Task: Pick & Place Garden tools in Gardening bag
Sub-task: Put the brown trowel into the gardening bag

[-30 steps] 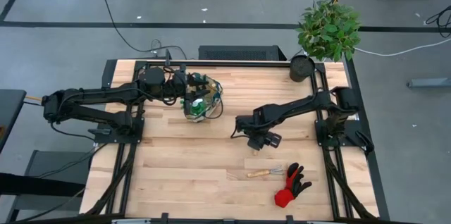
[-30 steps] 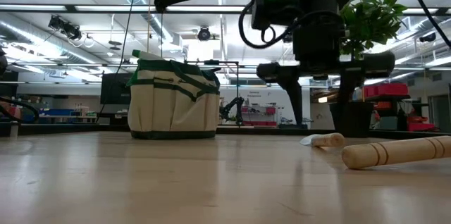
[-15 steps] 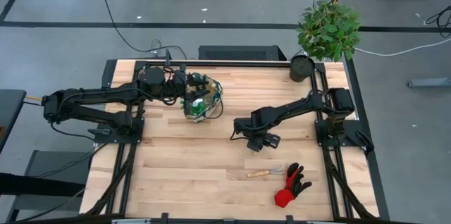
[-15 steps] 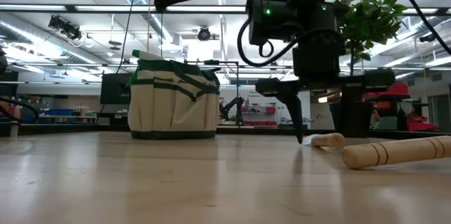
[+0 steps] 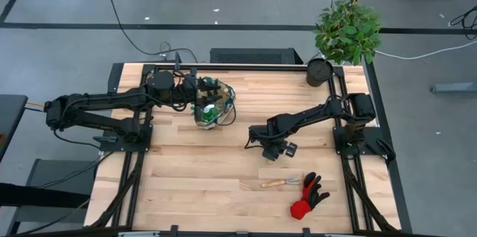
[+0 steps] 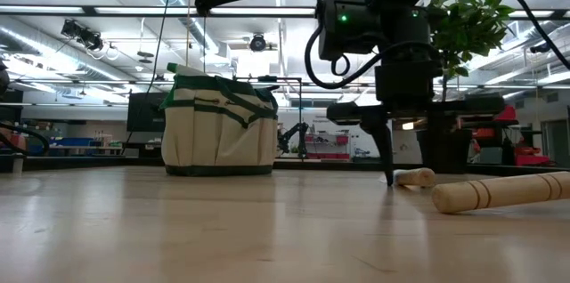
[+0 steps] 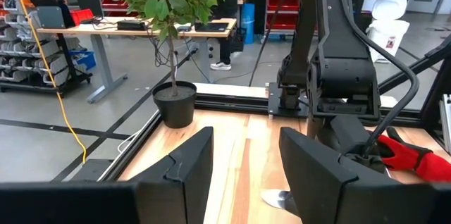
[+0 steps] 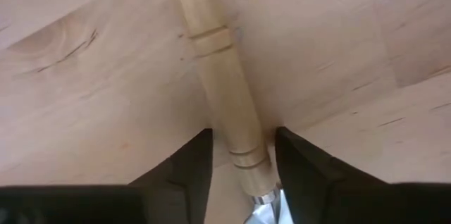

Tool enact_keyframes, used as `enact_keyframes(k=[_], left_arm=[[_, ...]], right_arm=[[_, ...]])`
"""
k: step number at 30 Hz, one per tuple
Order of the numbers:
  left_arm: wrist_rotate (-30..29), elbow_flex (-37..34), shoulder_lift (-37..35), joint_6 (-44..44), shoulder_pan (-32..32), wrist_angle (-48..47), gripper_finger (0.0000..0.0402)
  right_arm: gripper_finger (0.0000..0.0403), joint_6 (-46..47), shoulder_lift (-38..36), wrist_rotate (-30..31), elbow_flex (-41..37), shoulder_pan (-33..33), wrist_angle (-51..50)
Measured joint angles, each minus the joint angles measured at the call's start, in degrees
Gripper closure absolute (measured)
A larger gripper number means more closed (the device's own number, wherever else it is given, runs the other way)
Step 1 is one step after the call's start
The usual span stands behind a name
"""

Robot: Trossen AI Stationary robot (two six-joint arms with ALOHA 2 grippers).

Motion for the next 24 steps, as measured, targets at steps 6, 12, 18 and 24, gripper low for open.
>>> enact_keyframes(k=[6, 12, 18, 24], left_arm=[[-0.7, 0.0, 0.0, 0.0, 0.0, 0.0, 0.0232], [-1.0, 0.0, 0.0, 0.0, 0.0, 0.0, 0.0232], [-1.1, 0.0, 0.0, 0.0, 0.0, 0.0, 0.0232], [-1.1, 0.0, 0.0, 0.0, 0.0, 0.0, 0.0232]], right_arm=[[0.0292, -0.2, 0.0, -0.1, 0.0, 0.0, 0.2], [0.0322, -0.4, 0.0, -0.1, 0.0, 0.0, 0.3], [0.0345, -1.0, 0.0, -0.1, 0.0, 0.1, 0.2], [0.0349, -0.8, -0.2, -0.1, -0.1, 0.1, 0.3]])
